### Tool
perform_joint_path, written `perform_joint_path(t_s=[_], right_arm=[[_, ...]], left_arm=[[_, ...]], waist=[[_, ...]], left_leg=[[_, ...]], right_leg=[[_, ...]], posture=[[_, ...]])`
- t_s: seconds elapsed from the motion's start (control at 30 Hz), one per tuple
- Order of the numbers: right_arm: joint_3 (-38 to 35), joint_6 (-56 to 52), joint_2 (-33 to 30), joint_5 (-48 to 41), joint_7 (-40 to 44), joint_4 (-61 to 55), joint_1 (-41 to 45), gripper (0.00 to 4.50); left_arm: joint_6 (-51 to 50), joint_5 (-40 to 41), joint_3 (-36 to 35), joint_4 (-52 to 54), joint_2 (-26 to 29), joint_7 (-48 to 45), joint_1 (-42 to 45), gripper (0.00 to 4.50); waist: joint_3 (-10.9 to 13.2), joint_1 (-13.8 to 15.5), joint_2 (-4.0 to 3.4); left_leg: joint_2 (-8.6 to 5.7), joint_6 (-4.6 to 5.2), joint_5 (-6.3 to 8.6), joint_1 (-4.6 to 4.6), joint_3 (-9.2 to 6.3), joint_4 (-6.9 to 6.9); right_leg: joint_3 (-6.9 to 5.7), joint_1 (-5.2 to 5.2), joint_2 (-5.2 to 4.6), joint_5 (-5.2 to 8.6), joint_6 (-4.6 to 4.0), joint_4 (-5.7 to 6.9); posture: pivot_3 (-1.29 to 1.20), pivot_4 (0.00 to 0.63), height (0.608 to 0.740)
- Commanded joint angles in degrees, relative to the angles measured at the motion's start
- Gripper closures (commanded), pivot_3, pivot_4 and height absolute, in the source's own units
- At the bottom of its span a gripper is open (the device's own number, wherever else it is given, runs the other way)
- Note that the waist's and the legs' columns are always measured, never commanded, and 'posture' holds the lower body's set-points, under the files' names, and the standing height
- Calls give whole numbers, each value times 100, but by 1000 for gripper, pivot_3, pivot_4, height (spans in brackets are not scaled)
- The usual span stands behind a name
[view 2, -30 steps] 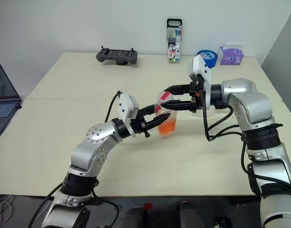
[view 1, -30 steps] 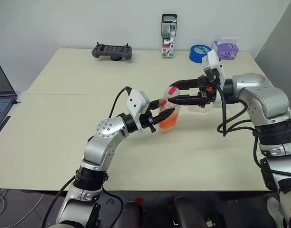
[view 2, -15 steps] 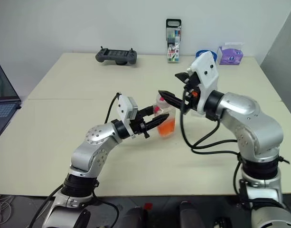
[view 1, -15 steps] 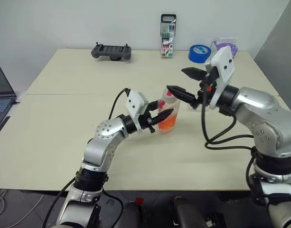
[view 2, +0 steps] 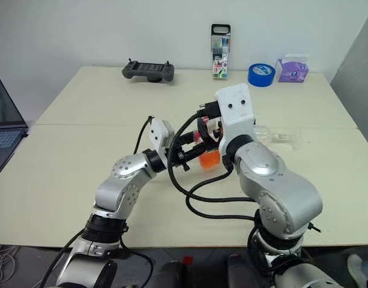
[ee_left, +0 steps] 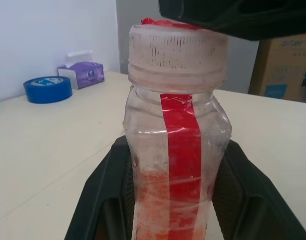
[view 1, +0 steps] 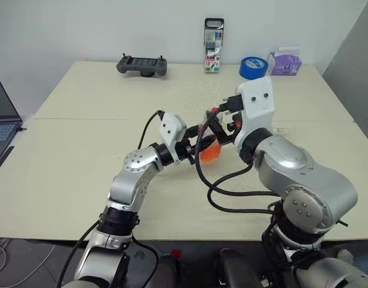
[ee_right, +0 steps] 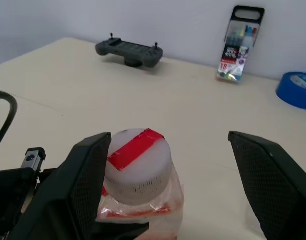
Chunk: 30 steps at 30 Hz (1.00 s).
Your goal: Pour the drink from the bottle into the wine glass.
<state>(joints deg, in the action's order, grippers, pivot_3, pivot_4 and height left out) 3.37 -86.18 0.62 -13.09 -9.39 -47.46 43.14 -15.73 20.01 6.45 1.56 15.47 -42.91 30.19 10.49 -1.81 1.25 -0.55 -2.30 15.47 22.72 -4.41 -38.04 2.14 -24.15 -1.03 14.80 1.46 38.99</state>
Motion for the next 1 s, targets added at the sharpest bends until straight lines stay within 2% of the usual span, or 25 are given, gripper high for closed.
perform_joint_path(t_s=[0.03, 0.33, 0.63, 1.0], right_arm=[[-19, 476, 255, 324, -264, 49, -211, 514], [97, 858, 594, 266, 69, -18, -189, 514], [361, 646, 239, 188, 431, -393, -832, 514], [361, 932, 323, 334, 388, -406, -918, 514]], left_arm=[[195, 20, -50, 126, -30, -62, 174, 2828], [114, 33, -66, 225, 39, -123, 109, 2828], [64, 66, -49, 249, 56, -210, 106, 2828], [24, 51, -30, 234, 75, -298, 111, 2828]], waist=[[-1, -3, 0], [0, -8, -1], [0, -10, -1], [0, -10, -1]], left_leg=[[0, 0, 0, -1, -1, 1], [5, 1, 0, -2, -5, 4], [3, 1, 1, -1, -5, 5], [8, 1, 0, -4, -6, 7]], right_leg=[[0, 0, 0, 0, 0, 0], [-1, 0, 5, 0, 0, 2], [-2, 1, 5, 0, 0, -1], [-1, 1, 12, 1, 1, 0]], posture=[[0, 150, 740], [0, 150, 740], [0, 150, 740], [0, 150, 740]])
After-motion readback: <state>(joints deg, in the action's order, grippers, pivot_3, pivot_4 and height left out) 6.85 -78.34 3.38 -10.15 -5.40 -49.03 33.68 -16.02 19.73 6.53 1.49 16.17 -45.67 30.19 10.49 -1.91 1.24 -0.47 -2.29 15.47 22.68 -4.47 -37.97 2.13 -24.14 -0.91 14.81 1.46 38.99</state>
